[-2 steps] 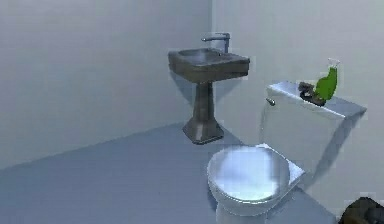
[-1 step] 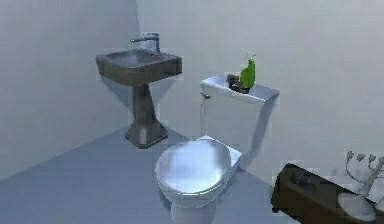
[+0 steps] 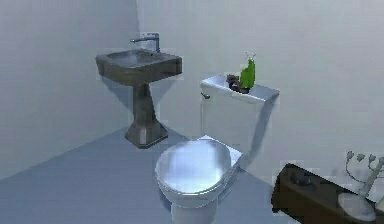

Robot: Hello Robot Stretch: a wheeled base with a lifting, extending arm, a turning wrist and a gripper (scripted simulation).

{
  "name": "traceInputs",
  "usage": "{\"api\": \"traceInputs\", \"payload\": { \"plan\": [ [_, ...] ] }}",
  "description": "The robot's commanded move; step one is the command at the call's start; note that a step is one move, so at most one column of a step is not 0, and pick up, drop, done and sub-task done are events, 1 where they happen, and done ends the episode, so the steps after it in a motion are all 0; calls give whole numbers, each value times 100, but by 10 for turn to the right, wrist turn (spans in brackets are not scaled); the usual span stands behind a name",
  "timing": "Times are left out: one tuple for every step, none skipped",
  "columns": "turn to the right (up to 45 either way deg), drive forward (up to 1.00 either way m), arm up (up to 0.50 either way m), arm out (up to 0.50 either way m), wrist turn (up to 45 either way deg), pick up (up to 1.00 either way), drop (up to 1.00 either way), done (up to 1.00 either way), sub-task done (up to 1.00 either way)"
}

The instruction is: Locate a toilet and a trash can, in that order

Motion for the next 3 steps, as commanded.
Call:
{"api": "traceInputs", "payload": {
  "plan": [
    [450, 0, 0, 0, 0, 0, 0, 0, 0],
    [450, 0, 0, 0, 0, 0, 0, 0, 0],
    [90, 0, 0, 0, 0, 0, 0, 0, 0]
  ]
}}
